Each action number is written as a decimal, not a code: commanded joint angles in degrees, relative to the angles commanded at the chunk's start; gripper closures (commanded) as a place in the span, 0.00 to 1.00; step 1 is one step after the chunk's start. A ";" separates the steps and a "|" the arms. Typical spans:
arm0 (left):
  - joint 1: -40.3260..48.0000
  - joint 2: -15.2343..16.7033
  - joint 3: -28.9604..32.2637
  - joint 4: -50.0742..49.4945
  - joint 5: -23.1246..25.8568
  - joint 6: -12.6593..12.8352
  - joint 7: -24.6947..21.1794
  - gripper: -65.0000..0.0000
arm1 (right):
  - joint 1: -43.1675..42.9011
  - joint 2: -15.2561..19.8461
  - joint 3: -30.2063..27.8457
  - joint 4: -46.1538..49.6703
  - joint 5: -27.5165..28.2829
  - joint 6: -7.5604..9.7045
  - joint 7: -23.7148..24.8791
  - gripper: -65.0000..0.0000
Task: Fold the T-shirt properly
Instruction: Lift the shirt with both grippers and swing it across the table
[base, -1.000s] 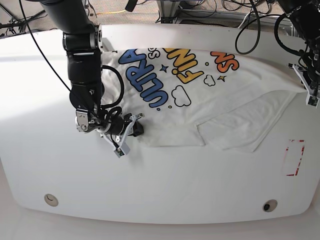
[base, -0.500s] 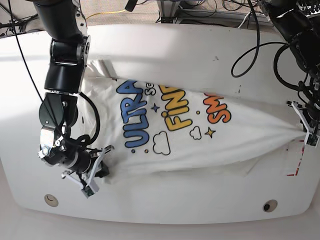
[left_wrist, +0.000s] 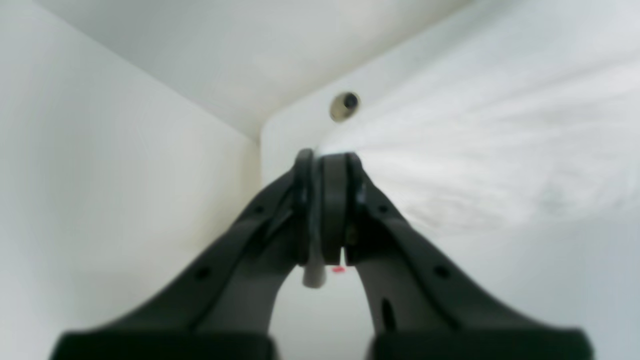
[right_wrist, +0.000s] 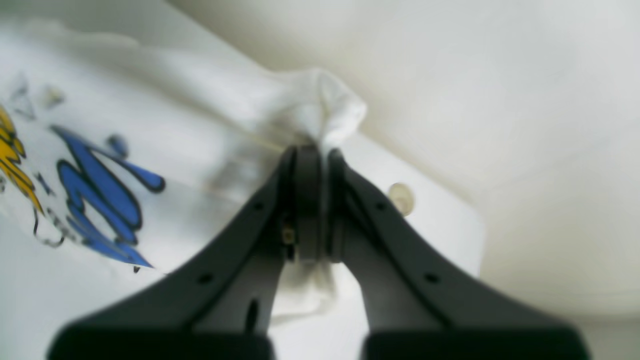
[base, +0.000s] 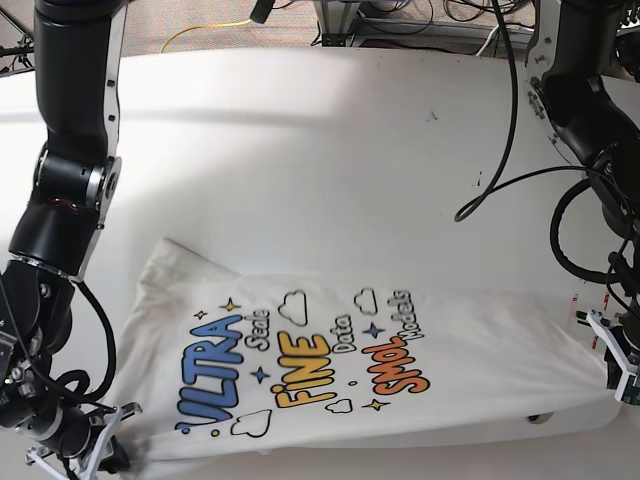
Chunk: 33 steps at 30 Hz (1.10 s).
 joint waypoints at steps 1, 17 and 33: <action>-1.05 0.00 0.00 0.00 0.00 0.00 0.00 1.00 | 1.05 0.18 0.00 0.00 0.00 0.00 -0.53 1.00; -9.76 -1.76 3.25 -2.55 -0.53 0.00 4.57 1.00 | 4.04 4.04 -3.34 5.01 0.00 0.00 -2.90 1.00; 12.66 -1.58 2.81 0.35 -0.62 0.00 4.13 1.00 | -30.33 -0.09 12.04 20.66 0.00 0.00 -2.90 1.00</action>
